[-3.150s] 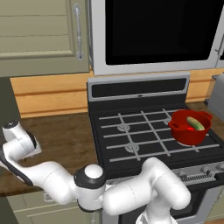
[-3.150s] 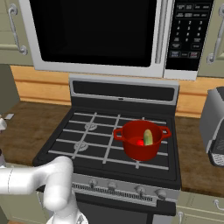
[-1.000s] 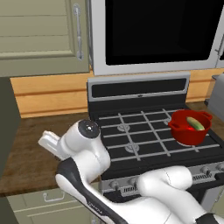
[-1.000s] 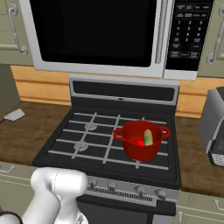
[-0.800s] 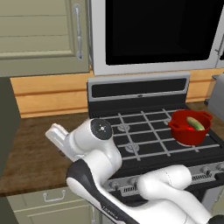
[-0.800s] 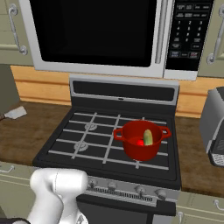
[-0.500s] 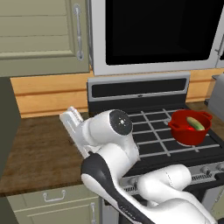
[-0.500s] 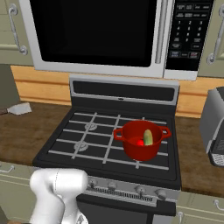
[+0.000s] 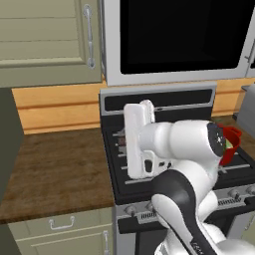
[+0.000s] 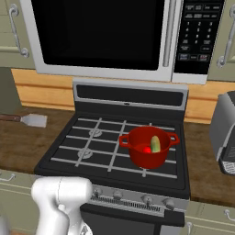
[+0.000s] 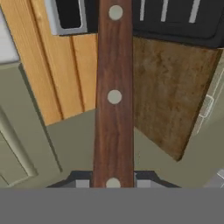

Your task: Put the cucumber and tomato in the pot. Retrieve the spatula and lightly stir the vegetables in the pot.

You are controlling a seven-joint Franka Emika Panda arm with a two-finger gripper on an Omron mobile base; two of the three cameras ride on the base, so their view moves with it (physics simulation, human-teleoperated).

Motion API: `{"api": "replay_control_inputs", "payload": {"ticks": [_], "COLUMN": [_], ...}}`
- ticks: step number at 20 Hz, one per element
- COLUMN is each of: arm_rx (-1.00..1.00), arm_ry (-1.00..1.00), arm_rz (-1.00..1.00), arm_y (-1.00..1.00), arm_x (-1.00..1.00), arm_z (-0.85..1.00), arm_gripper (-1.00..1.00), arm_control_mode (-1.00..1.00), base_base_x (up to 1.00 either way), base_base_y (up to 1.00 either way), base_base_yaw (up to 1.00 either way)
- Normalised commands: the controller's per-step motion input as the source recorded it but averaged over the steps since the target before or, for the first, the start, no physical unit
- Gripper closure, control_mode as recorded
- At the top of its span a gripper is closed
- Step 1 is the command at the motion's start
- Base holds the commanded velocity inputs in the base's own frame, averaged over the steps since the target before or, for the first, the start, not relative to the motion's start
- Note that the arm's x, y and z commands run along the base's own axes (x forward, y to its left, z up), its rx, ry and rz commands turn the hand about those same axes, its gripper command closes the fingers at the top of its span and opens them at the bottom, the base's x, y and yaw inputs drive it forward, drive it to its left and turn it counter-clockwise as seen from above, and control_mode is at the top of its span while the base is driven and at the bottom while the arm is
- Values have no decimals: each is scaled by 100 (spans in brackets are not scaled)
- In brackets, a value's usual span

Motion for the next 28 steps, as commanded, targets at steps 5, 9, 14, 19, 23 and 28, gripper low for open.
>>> {"api": "replay_control_inputs", "payload": {"ticks": [5, 9, 14, 19, 23, 28], "arm_rx": [62, 55, 25, 27, 20, 9], "arm_ry": [2, 3, 21, 5, 3, 12], "arm_rz": [-20, -12, -12, -10, -3, 0], "arm_y": [-88, -85, -85, -100, -99, -90], "arm_x": [-12, 0, 0, -17, -2, 14], "arm_z": [9, 31, 21, -2, -8, -4], "arm_gripper": [100, 100, 100, 100, 100, 100], "arm_control_mode": [-100, -100, -100, -100, -100, -100], "base_base_x": [0, 0, 0, 0, 0, 0], "base_base_y": [0, 0, 0, 0, 0, 0], "base_base_yaw": [0, 0, 0, 0, 0, 0]}}
